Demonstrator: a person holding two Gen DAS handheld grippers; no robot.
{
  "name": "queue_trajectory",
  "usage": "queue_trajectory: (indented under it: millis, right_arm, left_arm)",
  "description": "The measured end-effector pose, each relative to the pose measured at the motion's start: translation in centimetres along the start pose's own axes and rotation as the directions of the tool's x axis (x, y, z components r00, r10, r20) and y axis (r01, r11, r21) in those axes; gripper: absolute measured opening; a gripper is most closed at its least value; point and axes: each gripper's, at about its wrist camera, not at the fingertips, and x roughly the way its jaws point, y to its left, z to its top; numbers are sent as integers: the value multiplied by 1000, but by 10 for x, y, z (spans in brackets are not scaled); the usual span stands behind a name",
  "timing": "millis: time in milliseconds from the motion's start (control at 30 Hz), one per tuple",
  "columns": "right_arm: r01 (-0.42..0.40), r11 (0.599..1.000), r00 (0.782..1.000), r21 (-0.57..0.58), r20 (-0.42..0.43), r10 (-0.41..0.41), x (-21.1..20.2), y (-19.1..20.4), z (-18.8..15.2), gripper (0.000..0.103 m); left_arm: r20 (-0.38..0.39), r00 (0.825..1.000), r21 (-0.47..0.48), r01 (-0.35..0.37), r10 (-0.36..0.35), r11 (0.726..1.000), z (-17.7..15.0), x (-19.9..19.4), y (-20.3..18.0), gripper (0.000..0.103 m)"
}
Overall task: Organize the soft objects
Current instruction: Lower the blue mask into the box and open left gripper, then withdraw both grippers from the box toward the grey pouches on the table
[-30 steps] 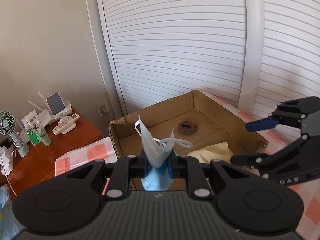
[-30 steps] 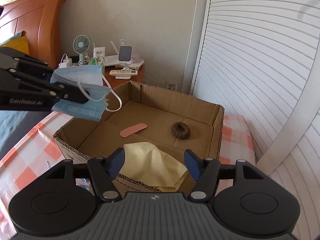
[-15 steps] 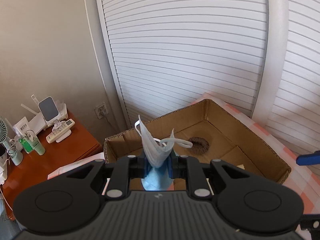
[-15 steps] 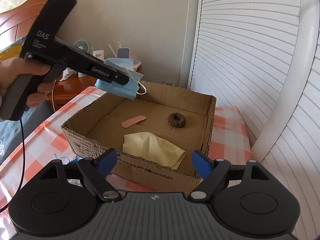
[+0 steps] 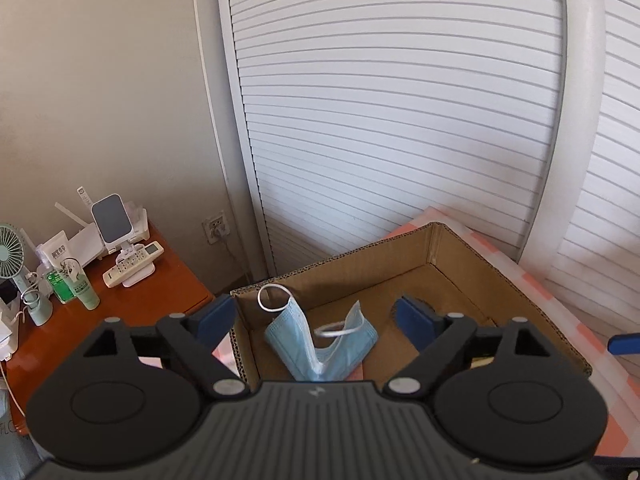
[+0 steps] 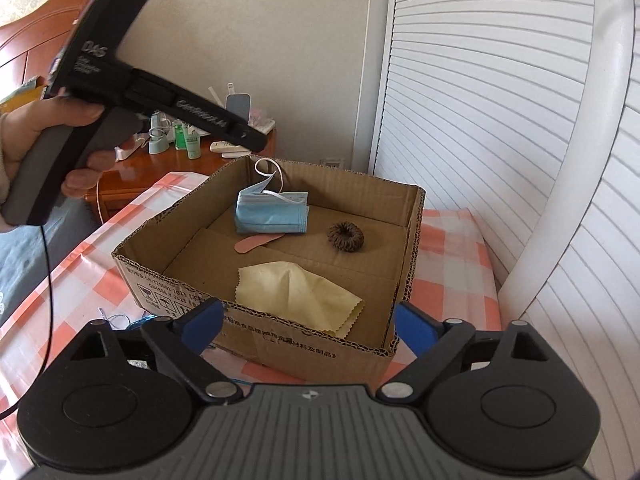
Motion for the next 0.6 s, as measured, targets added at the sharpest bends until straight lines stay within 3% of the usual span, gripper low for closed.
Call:
queue_trajectory:
  millis: [100,267,333,600]
  right_arm:
    - [-1,1000,1000,5,12,1,-8,3,-1,103]
    - [10,1000,1000,19,26,-11,-26,8,-10,103]
    - [17,999,1000,31,22,-17,-32,10,-14,103]
    - [67,995,998,71,-20,-66,-42,26,-51,103]
  left_arm:
    - [11,1000,15,-4,4,1000,-7,-23,-4,95]
    - [16,1000,34,-18,18,999,-21,-63,-12,96]
    - [20,1000,39,-15,14,999,-32,-80,-16,101]
    - [-8,999,16,-42,42,999,-92,-134,-32,102]
